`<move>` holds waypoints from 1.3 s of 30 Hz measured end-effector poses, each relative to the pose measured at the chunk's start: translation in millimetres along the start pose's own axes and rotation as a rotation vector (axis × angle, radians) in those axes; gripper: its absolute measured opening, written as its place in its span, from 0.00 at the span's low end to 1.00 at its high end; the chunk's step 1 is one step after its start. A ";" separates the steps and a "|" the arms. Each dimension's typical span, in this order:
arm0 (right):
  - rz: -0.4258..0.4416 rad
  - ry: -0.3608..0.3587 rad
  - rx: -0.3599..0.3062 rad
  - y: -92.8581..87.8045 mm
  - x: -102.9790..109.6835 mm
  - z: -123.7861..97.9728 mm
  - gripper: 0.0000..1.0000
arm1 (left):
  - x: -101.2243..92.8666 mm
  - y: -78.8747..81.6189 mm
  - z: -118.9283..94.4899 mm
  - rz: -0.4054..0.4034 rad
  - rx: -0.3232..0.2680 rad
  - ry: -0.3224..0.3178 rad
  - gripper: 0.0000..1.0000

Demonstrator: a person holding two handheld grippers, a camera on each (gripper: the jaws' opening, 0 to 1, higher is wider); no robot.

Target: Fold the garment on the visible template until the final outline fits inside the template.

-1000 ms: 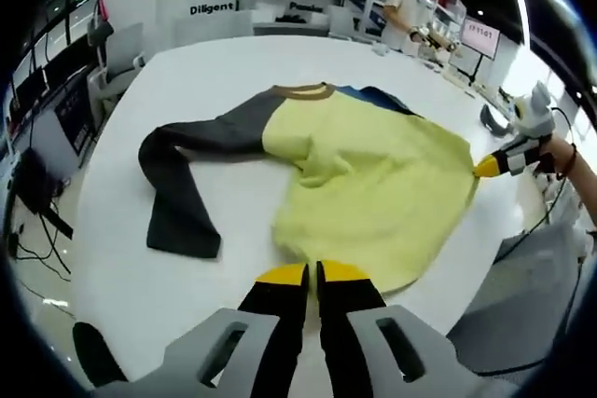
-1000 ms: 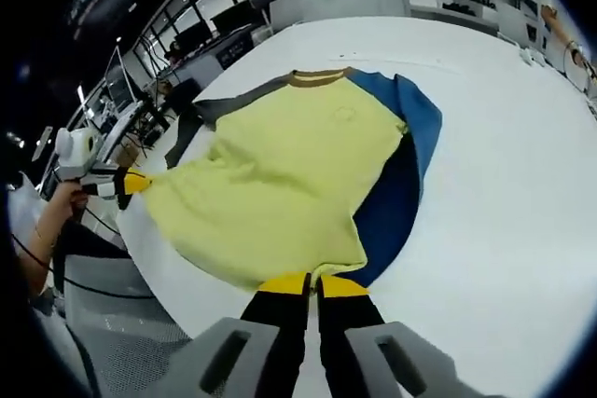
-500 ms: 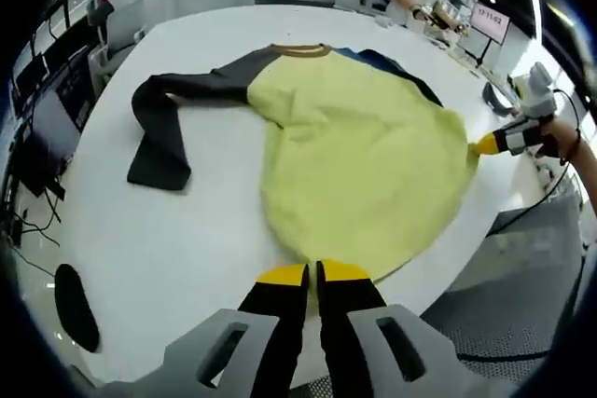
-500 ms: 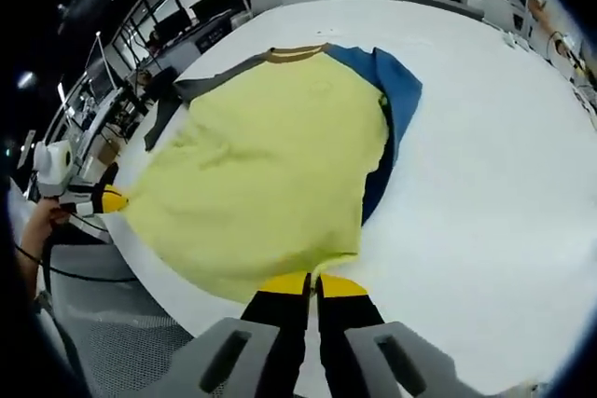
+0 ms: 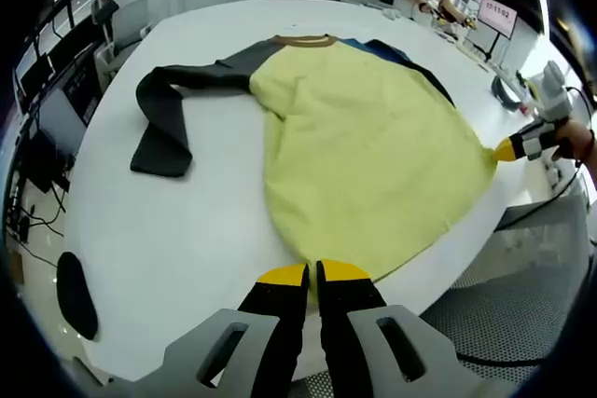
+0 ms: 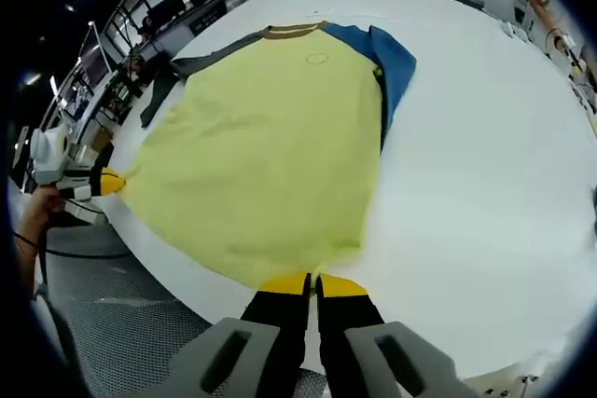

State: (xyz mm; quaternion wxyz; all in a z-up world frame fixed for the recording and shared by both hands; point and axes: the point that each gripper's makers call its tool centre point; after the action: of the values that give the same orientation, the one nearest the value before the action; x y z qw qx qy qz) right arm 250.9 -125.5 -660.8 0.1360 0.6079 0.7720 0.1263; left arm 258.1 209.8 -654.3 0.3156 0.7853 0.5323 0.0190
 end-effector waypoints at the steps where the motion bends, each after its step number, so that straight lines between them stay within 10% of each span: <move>1: 0.000 -0.002 0.010 -2.5 -0.8 0.1 0.00 | 0.3 0.1 0.6 0.001 -0.002 0.001 0.07; 11: 0.009 -0.020 -0.019 -2.8 -6.1 0.2 0.00 | 3.0 -4.4 -1.3 0.013 -0.003 0.034 0.10; 22: 0.141 -0.049 -0.339 95.0 -36.0 -21.6 0.33 | 24.5 61.3 -22.5 -0.072 -0.243 0.026 0.32; 39: 0.154 -0.057 -0.391 150.2 -46.2 19.4 0.42 | 61.1 146.5 21.8 -0.165 -0.399 0.078 0.38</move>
State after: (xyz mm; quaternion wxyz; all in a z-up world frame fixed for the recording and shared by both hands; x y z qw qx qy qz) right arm 404.1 -135.4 -622.1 0.2630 0.6307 0.6798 0.2665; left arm 413.2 216.9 -614.9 0.4442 0.6598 0.5924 0.1285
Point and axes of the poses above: the point that each gripper's makers call its tool centre point, and the gripper's own axes: z roughly forward along the fingers, x roughly to its left, y roughly out of its top, and after that the axes turned 14 degrees about -y, right-handed
